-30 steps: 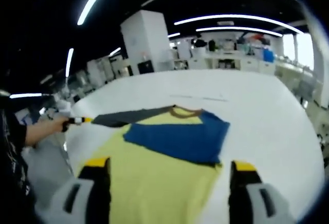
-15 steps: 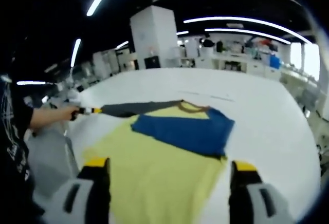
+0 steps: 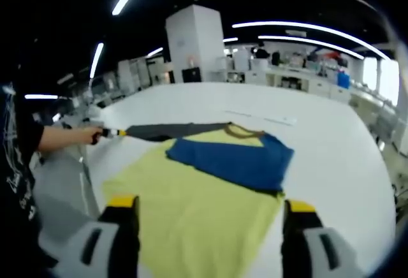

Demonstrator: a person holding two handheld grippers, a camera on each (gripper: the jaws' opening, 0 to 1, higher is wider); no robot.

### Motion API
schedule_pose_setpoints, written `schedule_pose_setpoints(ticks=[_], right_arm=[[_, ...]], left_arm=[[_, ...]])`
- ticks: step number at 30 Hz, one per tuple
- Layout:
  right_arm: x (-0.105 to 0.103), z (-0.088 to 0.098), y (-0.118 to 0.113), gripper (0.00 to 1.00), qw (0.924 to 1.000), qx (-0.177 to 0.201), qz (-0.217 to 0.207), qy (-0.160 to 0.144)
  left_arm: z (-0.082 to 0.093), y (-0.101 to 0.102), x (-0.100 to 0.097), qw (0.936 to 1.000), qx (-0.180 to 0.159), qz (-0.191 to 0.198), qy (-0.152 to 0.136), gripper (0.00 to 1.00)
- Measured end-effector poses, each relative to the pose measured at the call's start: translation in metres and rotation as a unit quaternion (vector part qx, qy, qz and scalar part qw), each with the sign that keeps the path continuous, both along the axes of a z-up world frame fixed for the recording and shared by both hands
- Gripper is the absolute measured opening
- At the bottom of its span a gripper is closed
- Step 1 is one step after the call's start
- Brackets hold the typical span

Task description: Fold the garment on the visible template until the final outline fits inside the template.

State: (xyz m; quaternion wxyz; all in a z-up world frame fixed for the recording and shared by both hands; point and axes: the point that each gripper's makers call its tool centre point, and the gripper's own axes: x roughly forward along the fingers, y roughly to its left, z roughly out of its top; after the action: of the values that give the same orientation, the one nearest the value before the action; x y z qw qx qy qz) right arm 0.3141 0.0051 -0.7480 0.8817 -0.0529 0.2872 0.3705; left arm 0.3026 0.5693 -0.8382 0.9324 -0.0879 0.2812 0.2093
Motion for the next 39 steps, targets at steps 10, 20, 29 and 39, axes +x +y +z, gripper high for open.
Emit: schedule_pose_setpoints(ticks=[10,20,29,39], right_arm=[[-0.009,-0.007,0.004,0.87,0.9991,-0.035,0.023,0.006],[-0.013,0.003,0.014,0.94,0.9992,-0.026,0.031,-0.001],[-0.018,-0.001,0.004,0.95,0.9977,-0.061,0.029,0.003],[-0.02,0.003,0.002,0.97,0.9991,-0.038,0.018,0.006]], left_arm=[[-0.001,-0.007,0.007,0.9993,-0.035,-0.001,-0.011,0.01],[0.011,-0.012,0.01,0.9997,-0.019,-0.017,0.003,0.0],[0.026,-0.015,0.018,0.9995,-0.016,-0.025,-0.011,0.0],[0.051,-0.024,0.036,0.9984,-0.018,-0.024,-0.047,0.0]])
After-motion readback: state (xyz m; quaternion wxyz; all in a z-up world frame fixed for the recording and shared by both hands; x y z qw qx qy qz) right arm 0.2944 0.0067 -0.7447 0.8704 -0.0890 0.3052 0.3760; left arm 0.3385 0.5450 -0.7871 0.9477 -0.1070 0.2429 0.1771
